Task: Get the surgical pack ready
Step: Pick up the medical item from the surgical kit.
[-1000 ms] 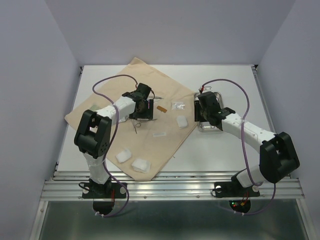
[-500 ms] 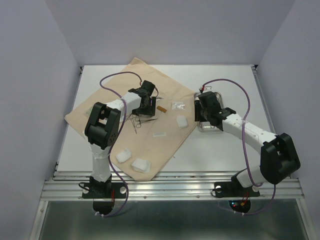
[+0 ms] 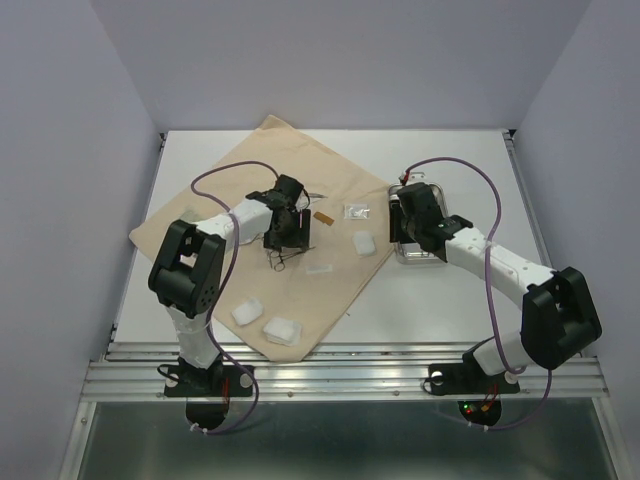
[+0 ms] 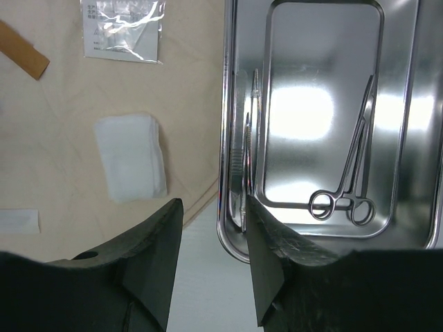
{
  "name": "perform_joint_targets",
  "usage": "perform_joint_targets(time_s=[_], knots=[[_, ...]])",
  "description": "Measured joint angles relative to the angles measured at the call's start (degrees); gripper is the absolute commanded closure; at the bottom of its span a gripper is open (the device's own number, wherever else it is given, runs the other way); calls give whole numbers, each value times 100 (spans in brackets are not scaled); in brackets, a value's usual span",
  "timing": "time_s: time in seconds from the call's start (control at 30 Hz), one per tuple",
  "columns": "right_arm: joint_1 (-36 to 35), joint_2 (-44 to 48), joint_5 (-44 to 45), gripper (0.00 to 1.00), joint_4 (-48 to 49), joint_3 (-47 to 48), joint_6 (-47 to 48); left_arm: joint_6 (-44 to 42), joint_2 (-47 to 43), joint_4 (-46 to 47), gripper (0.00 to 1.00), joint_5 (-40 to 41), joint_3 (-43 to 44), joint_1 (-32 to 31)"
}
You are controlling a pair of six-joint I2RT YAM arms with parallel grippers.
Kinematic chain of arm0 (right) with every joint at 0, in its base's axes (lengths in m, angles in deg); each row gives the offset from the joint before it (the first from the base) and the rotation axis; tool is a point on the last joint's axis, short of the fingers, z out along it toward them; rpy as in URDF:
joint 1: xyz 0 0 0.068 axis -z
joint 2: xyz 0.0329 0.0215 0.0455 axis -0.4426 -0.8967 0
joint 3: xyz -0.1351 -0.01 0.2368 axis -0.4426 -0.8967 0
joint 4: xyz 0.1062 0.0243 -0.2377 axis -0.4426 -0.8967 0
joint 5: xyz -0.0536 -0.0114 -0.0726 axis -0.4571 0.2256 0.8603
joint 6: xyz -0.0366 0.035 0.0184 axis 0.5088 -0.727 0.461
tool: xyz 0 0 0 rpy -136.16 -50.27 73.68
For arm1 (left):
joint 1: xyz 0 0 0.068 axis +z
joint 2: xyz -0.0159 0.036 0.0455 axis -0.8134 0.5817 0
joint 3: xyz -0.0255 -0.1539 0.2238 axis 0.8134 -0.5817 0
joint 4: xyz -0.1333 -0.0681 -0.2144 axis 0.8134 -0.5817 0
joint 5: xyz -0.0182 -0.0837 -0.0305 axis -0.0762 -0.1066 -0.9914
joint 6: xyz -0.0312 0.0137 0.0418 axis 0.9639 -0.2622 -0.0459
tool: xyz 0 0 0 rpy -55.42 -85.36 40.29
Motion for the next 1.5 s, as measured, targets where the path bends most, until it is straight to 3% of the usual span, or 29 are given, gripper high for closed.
perform_joint_targets(time_s=[0.2,0.5,0.77,0.87,1.07,1.5], knots=[[-240,-111,2,54,-177,214,-153,225,-588,0,24,-284,-365,-127],[-1606,-1047,-4,57,-295,1119,-1128,328,-1095,-387,22,219,-153,-52],[-2680,-3047,96,55,-636,3005,-2358,334,-1945,-933,20,850,31,1305],[-2817,-3591,116,54,-706,3464,-2835,417,-2459,-1034,20,1084,26,1762],[-2771,-4297,254,53,-927,4068,-3368,520,-3279,-1045,20,1285,-151,2009],[-2702,-4889,570,49,-1388,4988,-3587,481,-3486,-1062,20,1257,-463,2192]])
